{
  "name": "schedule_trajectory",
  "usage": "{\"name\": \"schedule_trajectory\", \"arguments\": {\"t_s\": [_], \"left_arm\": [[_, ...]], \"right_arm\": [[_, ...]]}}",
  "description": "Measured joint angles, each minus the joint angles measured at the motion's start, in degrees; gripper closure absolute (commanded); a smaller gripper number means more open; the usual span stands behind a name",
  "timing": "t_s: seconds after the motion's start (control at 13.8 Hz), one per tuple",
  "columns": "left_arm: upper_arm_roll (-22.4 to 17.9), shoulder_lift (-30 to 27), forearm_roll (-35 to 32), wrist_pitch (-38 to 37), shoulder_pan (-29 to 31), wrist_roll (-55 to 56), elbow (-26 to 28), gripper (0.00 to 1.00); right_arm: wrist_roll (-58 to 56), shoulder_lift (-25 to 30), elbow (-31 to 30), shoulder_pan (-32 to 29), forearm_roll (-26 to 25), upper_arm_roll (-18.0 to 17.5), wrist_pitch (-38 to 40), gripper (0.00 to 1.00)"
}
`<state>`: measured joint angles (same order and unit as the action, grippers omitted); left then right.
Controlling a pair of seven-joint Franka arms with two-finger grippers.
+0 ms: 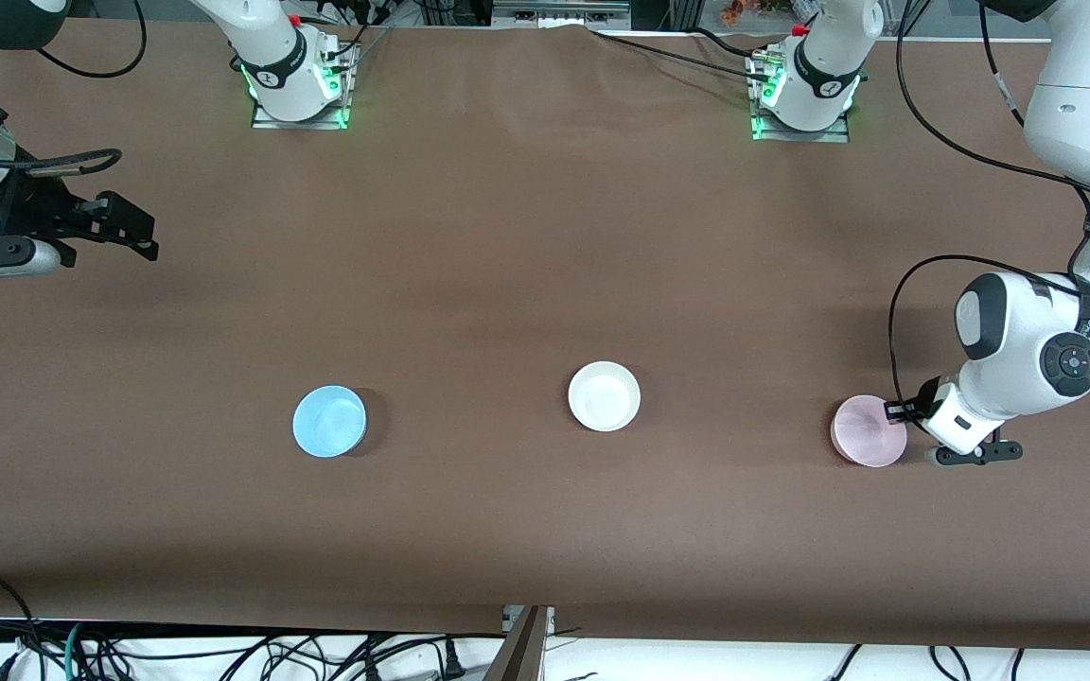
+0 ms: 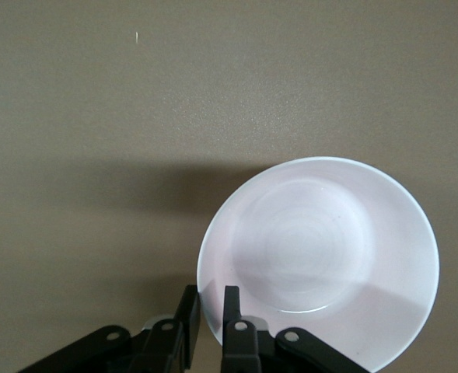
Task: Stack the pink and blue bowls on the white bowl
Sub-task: 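Close the left gripper on the pink bowl's rim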
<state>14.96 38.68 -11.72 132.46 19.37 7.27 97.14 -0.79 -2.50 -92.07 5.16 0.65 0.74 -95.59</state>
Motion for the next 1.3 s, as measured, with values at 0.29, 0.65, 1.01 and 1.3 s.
{"name": "schedule_trajectory", "arguments": {"t_s": [0.29,0.65,1.01,1.3], "left_arm": [[0.0,0.0,0.0,0.0,0.0,0.0,0.0,0.94],[0.2,-0.2,0.0,0.0,0.0,0.0,0.0,1.0],[0.2,-0.2,0.0,0.0,0.0,-0.1,0.0,1.0],[0.4,-0.2,0.0,0.1,0.0,0.2,-0.5,1.0]], "right_arm": [[0.0,0.0,0.0,0.0,0.0,0.0,0.0,0.0],[0.0,0.0,0.0,0.0,0.0,0.0,0.0,0.0],[0.0,0.0,0.0,0.0,0.0,0.0,0.0,0.0],[0.0,0.0,0.0,0.0,0.0,-0.1,0.0,0.0]]}}
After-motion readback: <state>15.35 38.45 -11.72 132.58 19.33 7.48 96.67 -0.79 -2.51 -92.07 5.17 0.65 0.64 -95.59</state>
